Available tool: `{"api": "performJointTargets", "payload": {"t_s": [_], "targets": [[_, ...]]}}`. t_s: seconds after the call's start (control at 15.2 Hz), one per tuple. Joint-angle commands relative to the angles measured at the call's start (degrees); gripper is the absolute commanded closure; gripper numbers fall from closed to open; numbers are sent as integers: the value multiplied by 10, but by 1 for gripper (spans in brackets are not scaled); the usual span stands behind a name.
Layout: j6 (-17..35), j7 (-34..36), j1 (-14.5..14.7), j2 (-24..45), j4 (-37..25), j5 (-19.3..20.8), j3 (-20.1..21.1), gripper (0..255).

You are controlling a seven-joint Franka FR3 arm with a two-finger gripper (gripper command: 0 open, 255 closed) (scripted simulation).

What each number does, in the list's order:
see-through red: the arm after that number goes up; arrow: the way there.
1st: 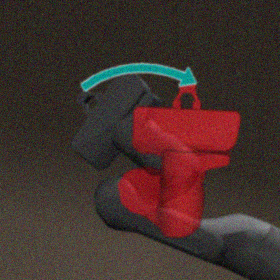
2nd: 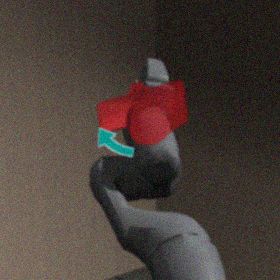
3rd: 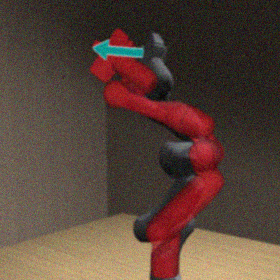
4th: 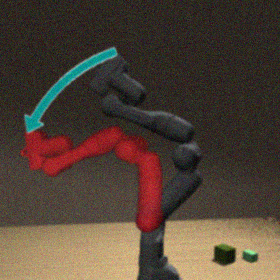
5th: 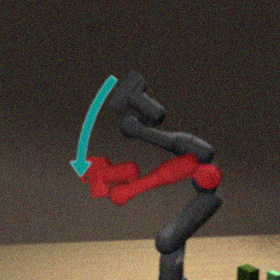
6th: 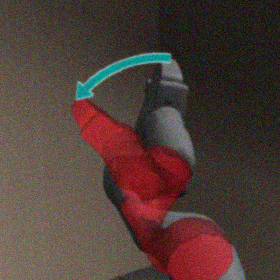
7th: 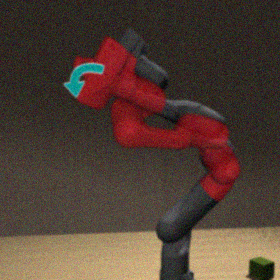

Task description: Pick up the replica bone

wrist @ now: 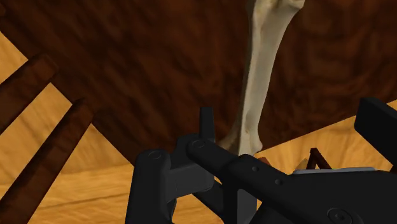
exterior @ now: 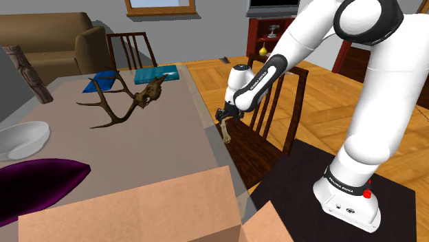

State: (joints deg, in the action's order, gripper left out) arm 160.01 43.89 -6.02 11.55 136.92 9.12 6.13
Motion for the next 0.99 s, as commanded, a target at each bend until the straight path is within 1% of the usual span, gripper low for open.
{"api": "performJointTargets", "payload": {"t_s": [0.0, 0.2, 0.73, 0.86, 0.92], "targets": [[28, 51, 14, 45, -27, 38, -25, 0], [55, 110, 42, 108, -78, 71, -68, 0], [102, 129, 59, 166, -91, 85, -89, 0], [102, 128, 59, 166, -91, 85, -89, 0], [101, 129, 59, 167, -92, 85, -89, 255]]}}
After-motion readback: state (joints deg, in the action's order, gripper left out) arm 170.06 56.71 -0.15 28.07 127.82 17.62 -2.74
